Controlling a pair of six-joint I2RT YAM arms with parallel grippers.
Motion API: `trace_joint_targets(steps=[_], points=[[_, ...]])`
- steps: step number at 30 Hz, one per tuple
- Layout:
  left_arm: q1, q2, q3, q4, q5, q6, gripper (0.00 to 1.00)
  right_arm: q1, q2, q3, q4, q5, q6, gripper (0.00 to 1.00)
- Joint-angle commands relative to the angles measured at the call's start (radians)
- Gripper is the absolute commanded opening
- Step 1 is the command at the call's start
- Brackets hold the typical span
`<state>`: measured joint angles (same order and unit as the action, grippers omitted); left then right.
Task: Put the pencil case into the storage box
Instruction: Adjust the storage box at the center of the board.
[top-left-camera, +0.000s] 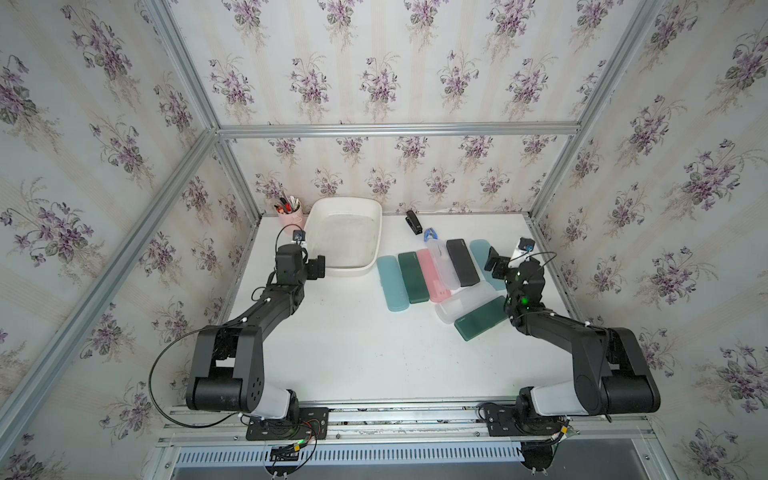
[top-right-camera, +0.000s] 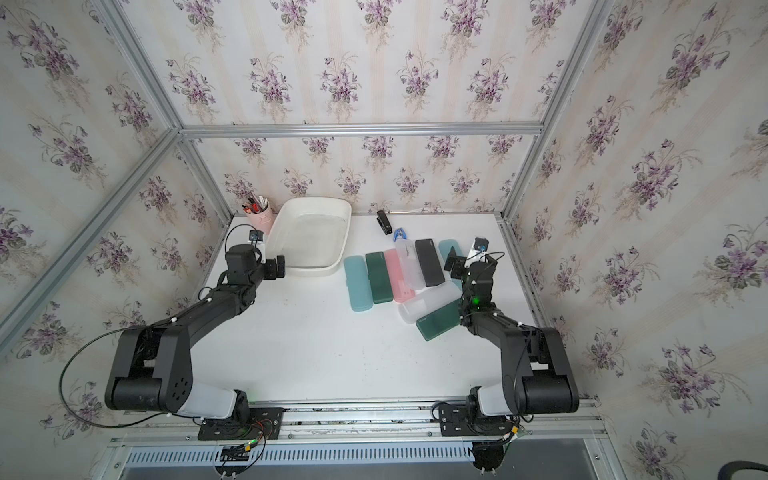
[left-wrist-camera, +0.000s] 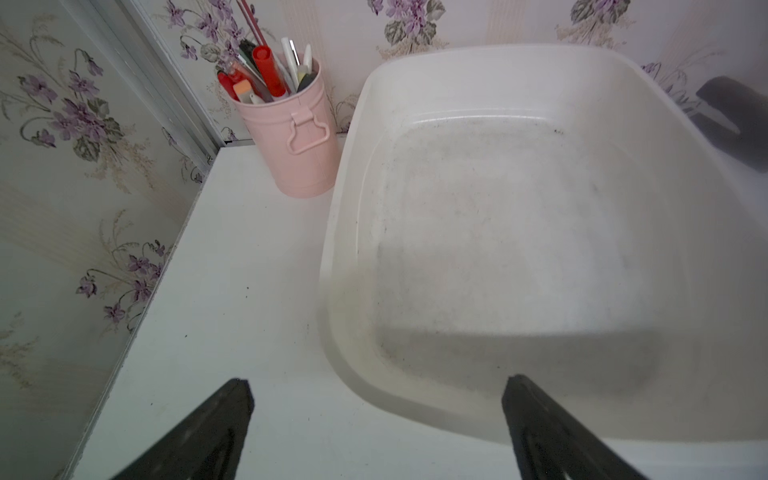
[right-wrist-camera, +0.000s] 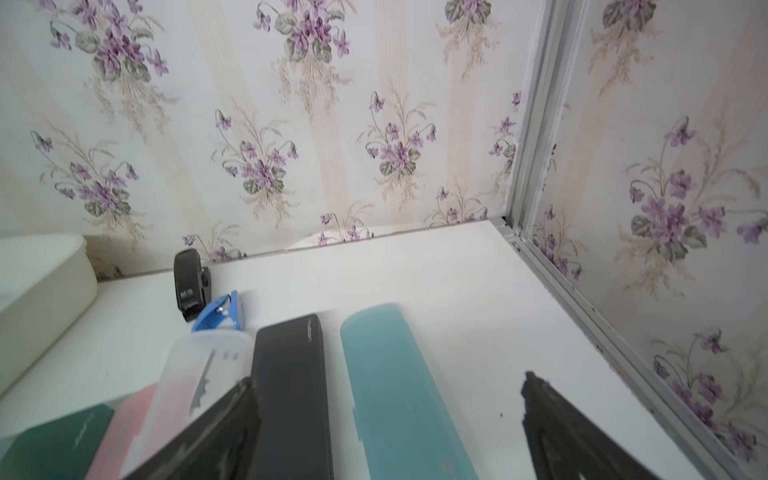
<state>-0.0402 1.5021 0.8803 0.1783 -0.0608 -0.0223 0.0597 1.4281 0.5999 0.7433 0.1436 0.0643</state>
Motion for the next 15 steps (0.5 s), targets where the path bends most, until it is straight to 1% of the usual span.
trace_joint_targets(steps=[1, 2, 5, 7, 9, 11, 15], points=[[-0.044, 0.064, 0.234, -0.525, -0.034, -0.128, 0.99, 0.007, 0.006, 0.199, -0.532, -0.125, 0.079, 1.00], [-0.055, 0.087, 0.277, -0.575, -0.015, -0.143, 0.99, 0.013, 0.018, 0.237, -0.578, -0.155, 0.092, 1.00], [-0.070, 0.142, 0.354, -0.642, 0.019, -0.171, 0.99, 0.027, 0.054, 0.309, -0.641, -0.221, 0.134, 1.00], [-0.070, 0.181, 0.411, -0.678, 0.030, -0.169, 0.99, 0.044, 0.082, 0.345, -0.662, -0.234, 0.158, 1.00], [-0.069, 0.217, 0.477, -0.727, 0.007, -0.154, 0.99, 0.071, 0.112, 0.381, -0.683, -0.233, 0.169, 1.00], [-0.043, 0.257, 0.549, -0.785, -0.010, -0.138, 0.99, 0.119, 0.146, 0.429, -0.708, -0.215, 0.167, 1.00], [0.033, 0.325, 0.641, -0.825, 0.031, -0.123, 0.99, 0.230, 0.239, 0.558, -0.765, -0.161, 0.156, 1.00]])
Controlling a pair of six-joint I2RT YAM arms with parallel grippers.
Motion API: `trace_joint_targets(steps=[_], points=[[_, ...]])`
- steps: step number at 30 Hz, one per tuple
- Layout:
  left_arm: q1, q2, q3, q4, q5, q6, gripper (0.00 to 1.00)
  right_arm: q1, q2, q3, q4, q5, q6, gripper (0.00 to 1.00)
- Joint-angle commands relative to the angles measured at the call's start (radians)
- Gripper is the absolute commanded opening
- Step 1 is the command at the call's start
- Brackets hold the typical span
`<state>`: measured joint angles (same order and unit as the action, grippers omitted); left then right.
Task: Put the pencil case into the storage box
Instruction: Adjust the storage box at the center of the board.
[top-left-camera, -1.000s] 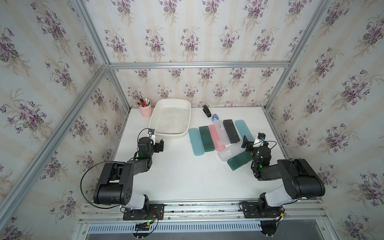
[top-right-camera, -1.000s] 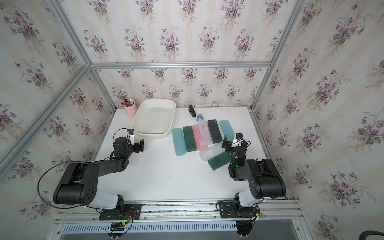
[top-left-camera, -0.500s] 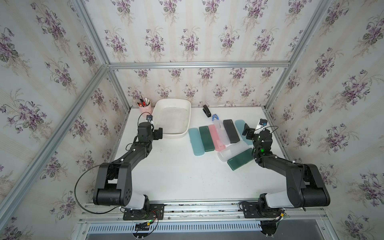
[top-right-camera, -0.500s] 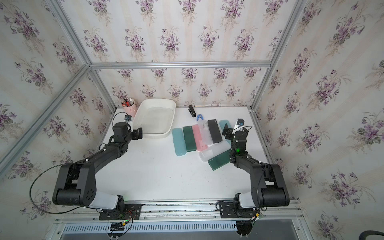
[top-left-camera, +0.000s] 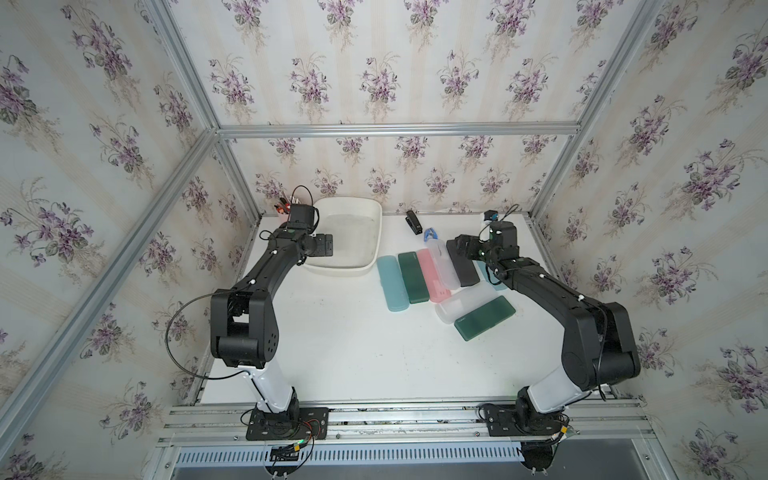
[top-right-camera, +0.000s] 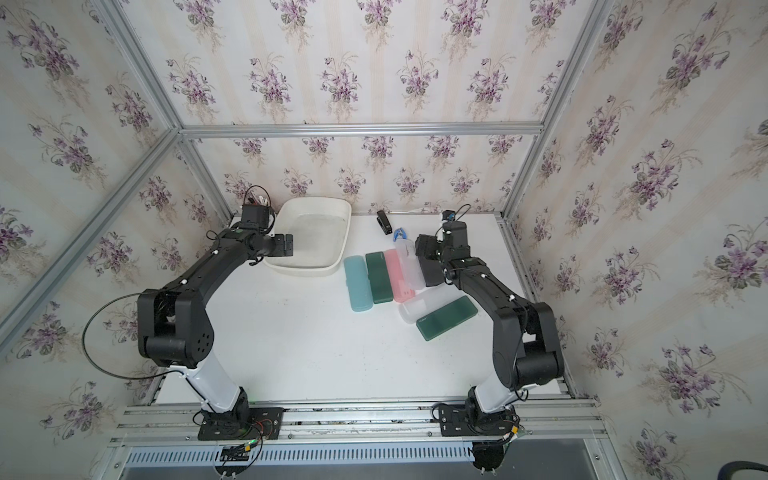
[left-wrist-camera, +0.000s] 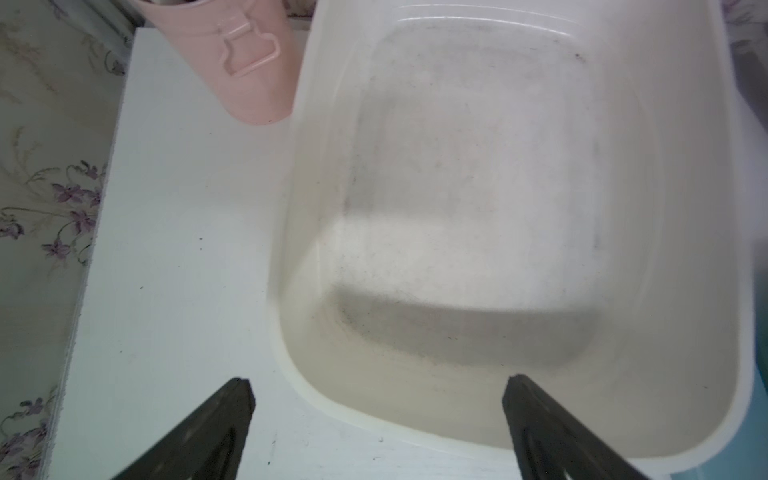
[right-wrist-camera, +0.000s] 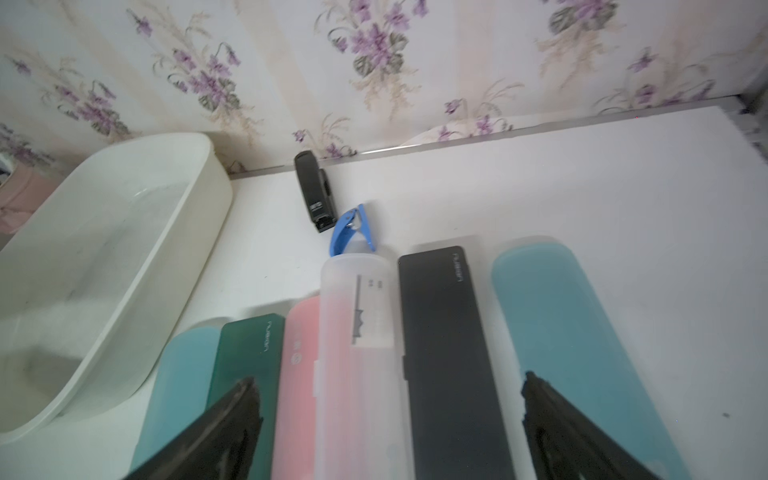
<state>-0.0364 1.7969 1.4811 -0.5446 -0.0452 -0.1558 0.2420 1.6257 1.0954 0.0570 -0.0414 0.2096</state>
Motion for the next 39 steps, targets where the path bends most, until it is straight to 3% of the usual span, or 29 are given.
trace_joint_targets(steps=[1, 6, 15, 18, 21, 23, 27, 35, 39], points=[[0.036, 0.056, 0.063, -0.108, 0.018, 0.020, 0.99, 0.069, 0.075, 0.109, -0.094, 0.023, 0.015, 1.00], [0.046, 0.196, 0.172, -0.157, 0.007, 0.041, 0.99, 0.149, 0.252, 0.320, -0.119, 0.020, 0.064, 0.98], [0.069, 0.276, 0.180, -0.133, 0.046, 0.011, 0.99, 0.270, 0.616, 0.777, -0.179, -0.038, 0.117, 0.95], [0.069, 0.277, 0.175, -0.125, 0.083, 0.006, 0.90, 0.288, 0.700, 0.886, -0.187, -0.037, 0.147, 0.94], [0.069, 0.285, 0.171, -0.123, 0.101, -0.002, 0.89, 0.333, 0.776, 0.989, -0.219, -0.040, 0.167, 0.92], [0.069, 0.288, 0.168, -0.123, 0.114, -0.005, 0.83, 0.345, 0.817, 1.042, -0.241, -0.037, 0.165, 0.91], [0.066, 0.281, 0.148, -0.129, 0.131, -0.023, 0.76, 0.359, 0.873, 1.078, -0.263, -0.036, 0.184, 0.82], [0.045, 0.212, 0.068, -0.162, 0.104, -0.073, 0.73, 0.395, 0.887, 1.061, -0.305, -0.040, 0.204, 0.54], [0.026, 0.140, -0.021, -0.161, 0.085, -0.094, 0.73, 0.420, 0.847, 0.980, -0.296, -0.032, 0.203, 0.39]])
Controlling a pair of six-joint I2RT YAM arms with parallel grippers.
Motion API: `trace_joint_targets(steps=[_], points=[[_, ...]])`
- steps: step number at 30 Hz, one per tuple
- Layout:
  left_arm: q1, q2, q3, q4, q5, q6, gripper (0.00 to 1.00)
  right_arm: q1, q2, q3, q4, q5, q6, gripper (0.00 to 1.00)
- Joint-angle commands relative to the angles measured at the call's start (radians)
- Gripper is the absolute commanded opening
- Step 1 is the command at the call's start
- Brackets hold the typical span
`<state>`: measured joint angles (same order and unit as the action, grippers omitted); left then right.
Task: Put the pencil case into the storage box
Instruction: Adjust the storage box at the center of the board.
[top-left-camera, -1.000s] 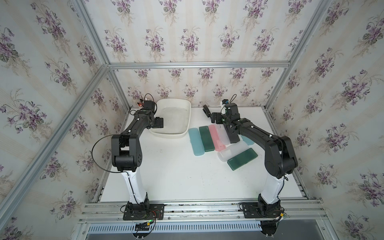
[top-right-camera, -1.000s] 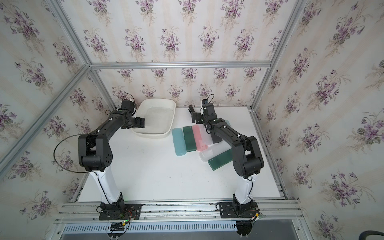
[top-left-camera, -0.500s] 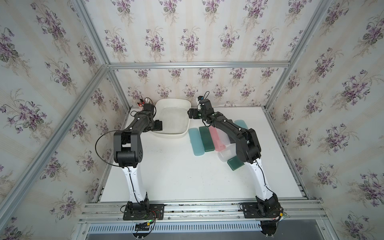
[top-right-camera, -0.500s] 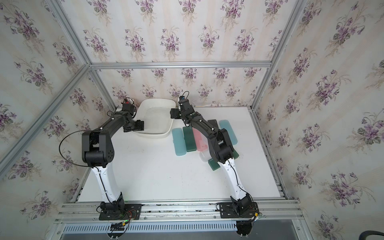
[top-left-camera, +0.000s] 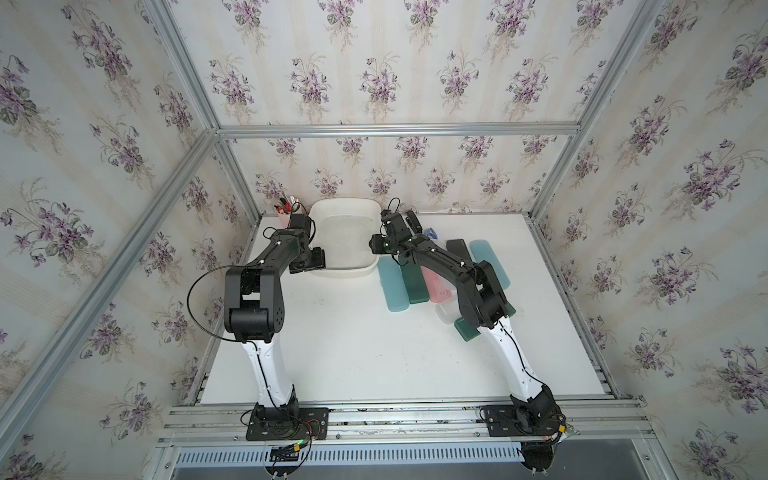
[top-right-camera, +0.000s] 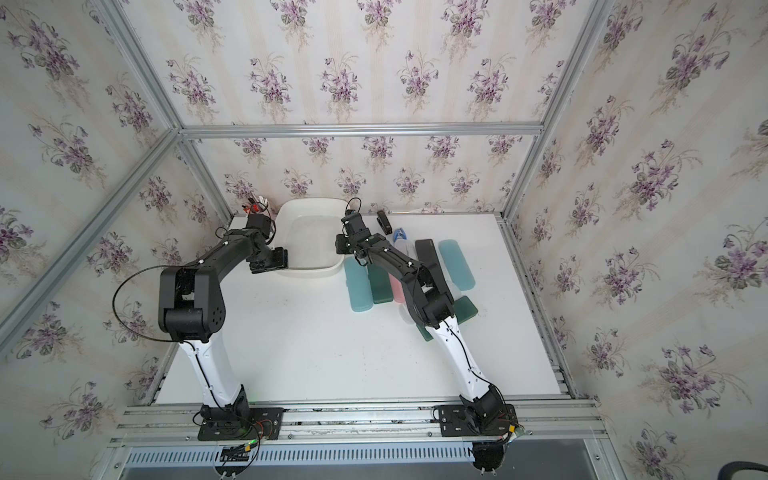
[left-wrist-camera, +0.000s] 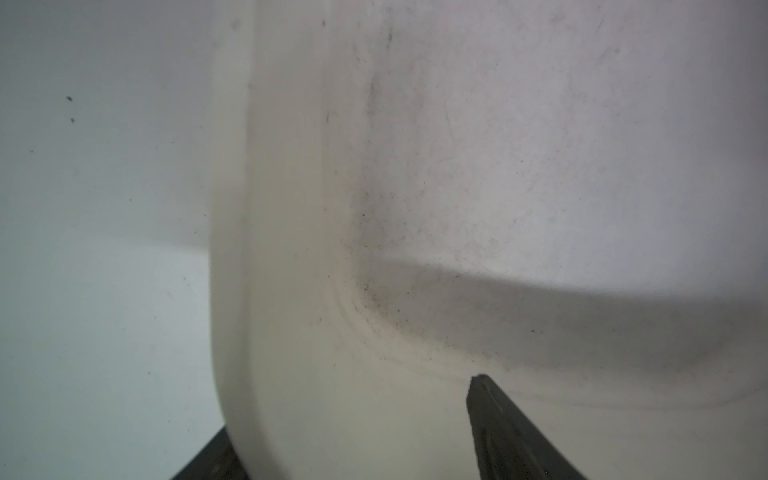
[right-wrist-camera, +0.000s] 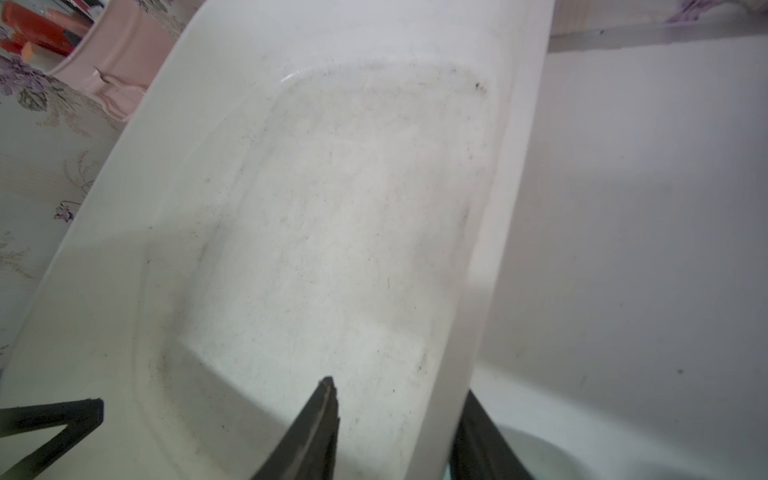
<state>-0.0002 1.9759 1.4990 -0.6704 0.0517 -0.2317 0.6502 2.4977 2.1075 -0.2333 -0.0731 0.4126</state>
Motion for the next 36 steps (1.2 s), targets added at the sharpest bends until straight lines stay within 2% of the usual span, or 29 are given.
trace_joint_targets(steps=[1, 6, 14, 16, 18, 19, 20, 27, 32, 36], points=[[-0.014, -0.055, -0.060, -0.035, -0.017, -0.021, 0.73, 0.019, -0.034, -0.050, -0.009, 0.004, 0.001, 0.37], [-0.029, -0.159, -0.167, -0.066, -0.042, -0.074, 0.72, 0.053, -0.103, -0.209, 0.006, 0.017, 0.023, 0.30], [-0.130, -0.304, -0.317, -0.092, -0.081, -0.140, 0.75, 0.115, -0.230, -0.435, 0.061, 0.056, 0.029, 0.28], [-0.145, -0.317, -0.344, -0.098, -0.090, -0.148, 0.79, 0.117, -0.247, -0.470, 0.074, 0.053, 0.028, 0.28], [-0.157, -0.328, -0.366, -0.109, -0.109, -0.151, 0.89, 0.120, -0.259, -0.495, 0.076, 0.058, 0.024, 0.28], [-0.161, -0.332, -0.368, -0.129, -0.132, -0.153, 0.98, 0.119, -0.263, -0.500, 0.073, 0.063, 0.011, 0.28], [-0.164, -0.338, -0.367, -0.149, -0.153, -0.153, 0.99, 0.119, -0.264, -0.495, 0.063, 0.068, -0.007, 0.28], [-0.168, -0.418, -0.321, -0.267, -0.201, -0.123, 0.99, 0.106, -0.219, -0.365, -0.077, 0.104, -0.158, 0.28], [-0.170, -0.475, -0.263, -0.338, -0.220, -0.099, 0.99, 0.062, -0.211, -0.329, -0.131, 0.070, -0.270, 0.28], [-0.170, -0.431, -0.151, -0.350, -0.251, -0.005, 0.99, 0.015, -0.216, -0.333, -0.157, 0.052, -0.379, 0.27]])
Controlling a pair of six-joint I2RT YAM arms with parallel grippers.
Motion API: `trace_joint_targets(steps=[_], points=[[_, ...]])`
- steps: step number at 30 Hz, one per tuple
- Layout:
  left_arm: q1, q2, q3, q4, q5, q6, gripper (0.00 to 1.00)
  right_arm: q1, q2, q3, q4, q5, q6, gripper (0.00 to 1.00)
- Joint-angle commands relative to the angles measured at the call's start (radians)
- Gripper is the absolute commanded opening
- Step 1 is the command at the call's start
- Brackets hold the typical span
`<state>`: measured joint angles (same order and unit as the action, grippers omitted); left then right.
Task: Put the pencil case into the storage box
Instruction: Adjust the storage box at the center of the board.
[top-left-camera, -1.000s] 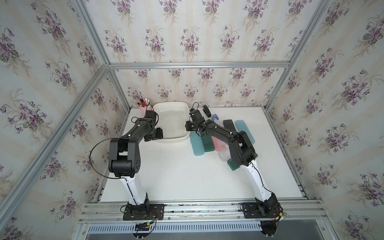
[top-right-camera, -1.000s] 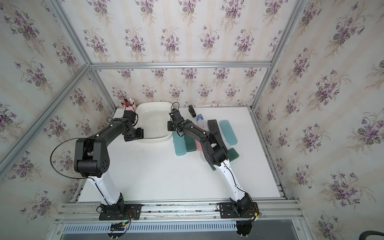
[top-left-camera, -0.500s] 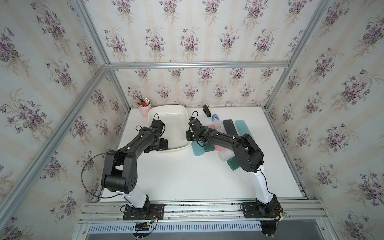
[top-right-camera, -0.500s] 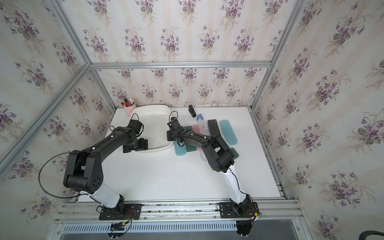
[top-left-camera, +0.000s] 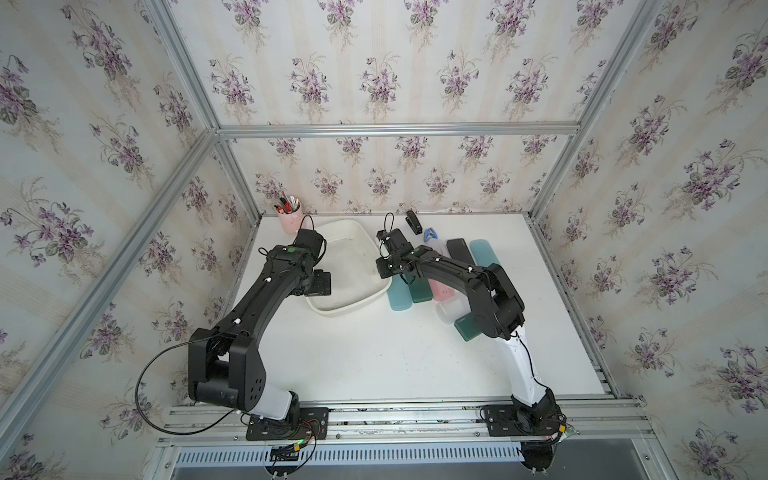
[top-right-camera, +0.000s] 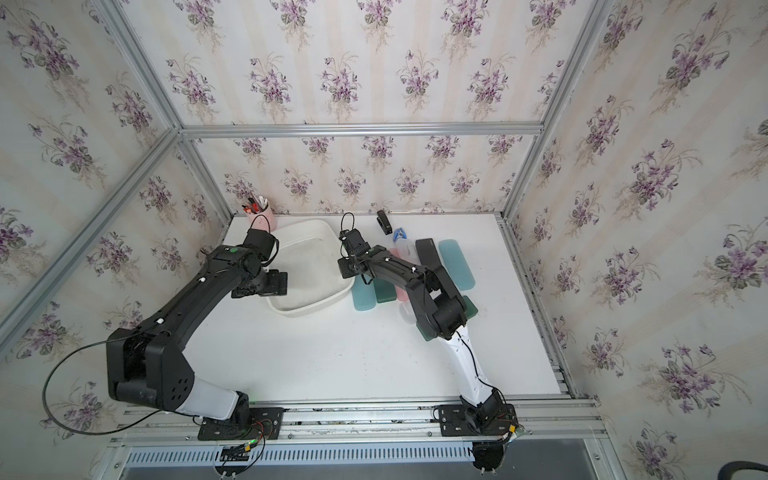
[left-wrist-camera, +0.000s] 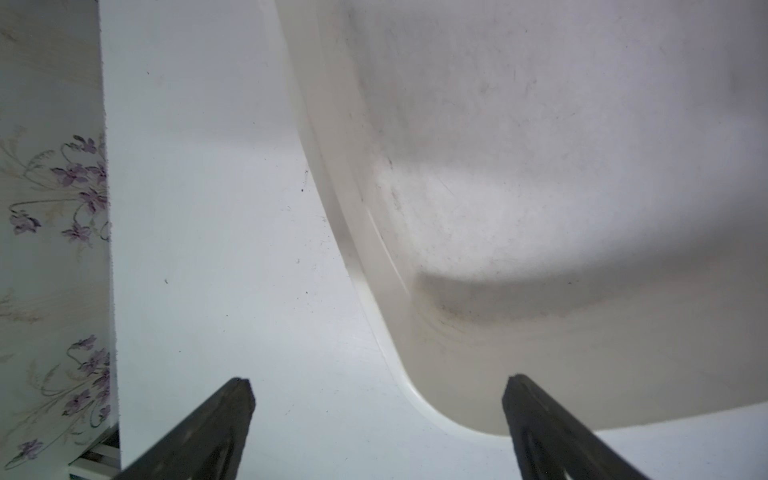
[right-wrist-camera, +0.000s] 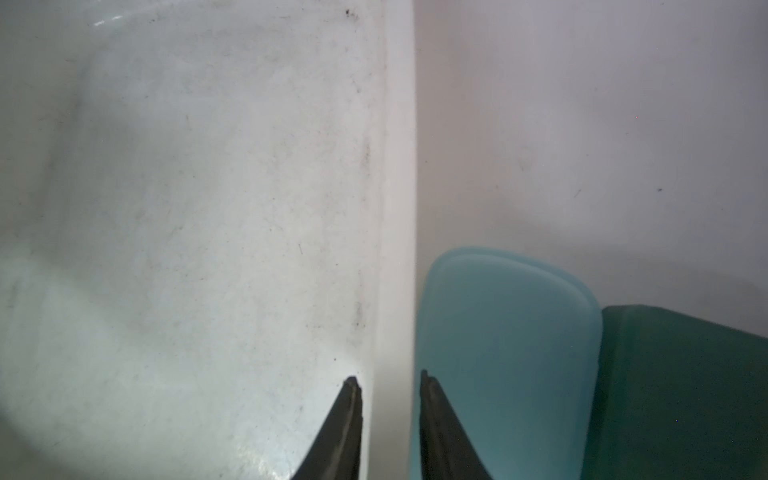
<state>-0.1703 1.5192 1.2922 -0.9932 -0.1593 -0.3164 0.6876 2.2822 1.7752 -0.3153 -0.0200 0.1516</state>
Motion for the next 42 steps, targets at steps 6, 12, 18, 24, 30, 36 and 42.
trace_joint_targets(steps=[6, 12, 18, 24, 30, 36, 42], points=[[0.006, 0.202, 0.310, 0.077, -0.012, 0.429, 0.99, -0.070, -0.045, -0.007, -0.078, -0.022, -0.189, 0.48], [0.029, 0.457, 0.624, 0.114, 0.109, 0.721, 0.99, -0.076, -0.166, -0.075, -0.027, -0.040, -0.021, 0.86], [0.082, 0.693, 0.871, 0.094, 0.251, 0.962, 0.99, -0.064, -0.367, -0.316, 0.111, -0.056, 0.299, 1.00], [0.132, 0.835, 1.011, 0.077, 0.318, 1.072, 0.99, -0.024, -0.410, -0.404, 0.126, -0.018, 0.561, 1.00], [0.155, 0.914, 1.052, 0.090, 0.381, 1.116, 0.99, 0.037, -0.399, -0.420, 0.173, 0.008, 0.671, 1.00], [0.170, 0.975, 1.069, 0.111, 0.334, 1.063, 1.00, 0.065, -0.368, -0.401, 0.179, 0.008, 0.695, 1.00], [0.170, 1.005, 1.079, 0.098, 0.340, 1.007, 0.97, 0.070, -0.352, -0.435, 0.209, -0.012, 0.720, 0.98]])
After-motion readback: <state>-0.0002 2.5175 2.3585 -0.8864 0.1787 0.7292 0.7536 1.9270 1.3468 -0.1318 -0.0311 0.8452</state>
